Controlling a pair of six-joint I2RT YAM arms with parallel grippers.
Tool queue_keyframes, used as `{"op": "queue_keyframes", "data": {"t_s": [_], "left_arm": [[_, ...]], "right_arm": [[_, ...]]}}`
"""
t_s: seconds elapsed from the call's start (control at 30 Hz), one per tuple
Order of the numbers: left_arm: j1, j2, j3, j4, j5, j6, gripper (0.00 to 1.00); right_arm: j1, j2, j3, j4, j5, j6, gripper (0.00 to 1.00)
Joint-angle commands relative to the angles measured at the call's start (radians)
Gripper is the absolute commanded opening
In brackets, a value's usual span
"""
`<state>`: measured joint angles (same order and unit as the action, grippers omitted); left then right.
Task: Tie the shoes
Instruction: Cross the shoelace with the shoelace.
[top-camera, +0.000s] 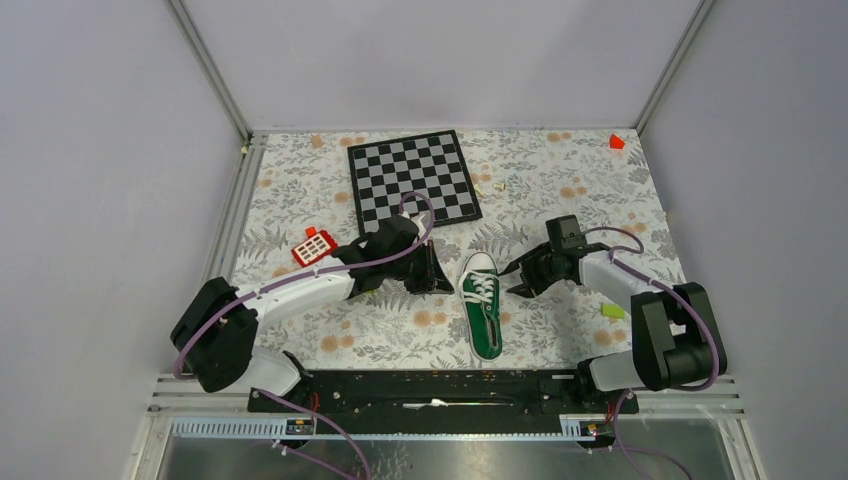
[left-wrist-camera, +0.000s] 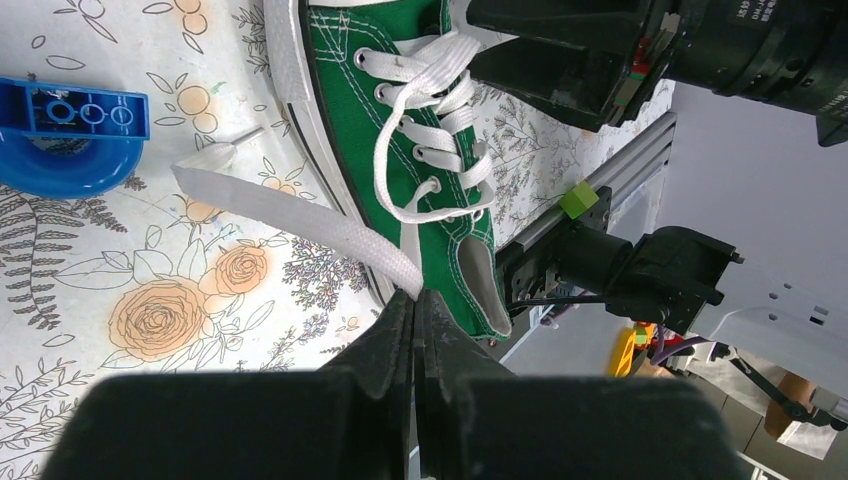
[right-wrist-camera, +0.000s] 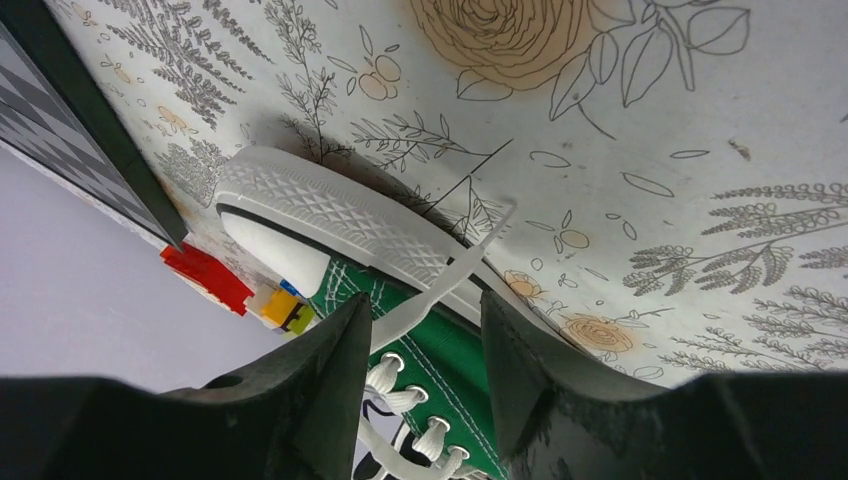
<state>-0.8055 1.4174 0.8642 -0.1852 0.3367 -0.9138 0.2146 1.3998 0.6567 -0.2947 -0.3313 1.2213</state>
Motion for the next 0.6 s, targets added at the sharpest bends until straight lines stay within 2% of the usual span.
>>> {"op": "queue_keyframes", "data": {"t_s": [0.0,0.2,0.27,0.33,0.4,0.43,0.57], "left_arm": [[-0.004,0.003,0.042,0.052,0.026,0.017,0.00],[-0.004,0.005,0.045,0.050,0.027,0.019,0.00],[-0.004,0.005,0.045,0.050,0.028,0.020,0.00],[-0.004,0.003,0.045,0.051,0.028,0.020,0.00],[-0.004,0.002,0.045,0.051,0.025,0.020,0.00],[-0.004,0.002,0.045,0.050,0.025,0.020,0.00],[-0.004,0.002,0.047,0.049,0.027,0.021,0.00]], "right_arm": [[-0.005,0.023,-0.010,0.051,-0.041,0.045,0.51],[-0.007,0.035,-0.021,0.071,-0.025,0.054,0.46],[-0.007,0.040,-0.021,0.075,-0.025,0.051,0.38],[-0.007,0.044,-0.022,0.075,-0.021,0.049,0.24],[-0.009,0.035,-0.025,0.073,-0.015,0.047,0.04],[-0.008,0.026,-0.024,0.069,-0.009,0.046,0.00],[-0.009,-0.043,0.011,-0.001,0.049,-0.006,0.00]]}}
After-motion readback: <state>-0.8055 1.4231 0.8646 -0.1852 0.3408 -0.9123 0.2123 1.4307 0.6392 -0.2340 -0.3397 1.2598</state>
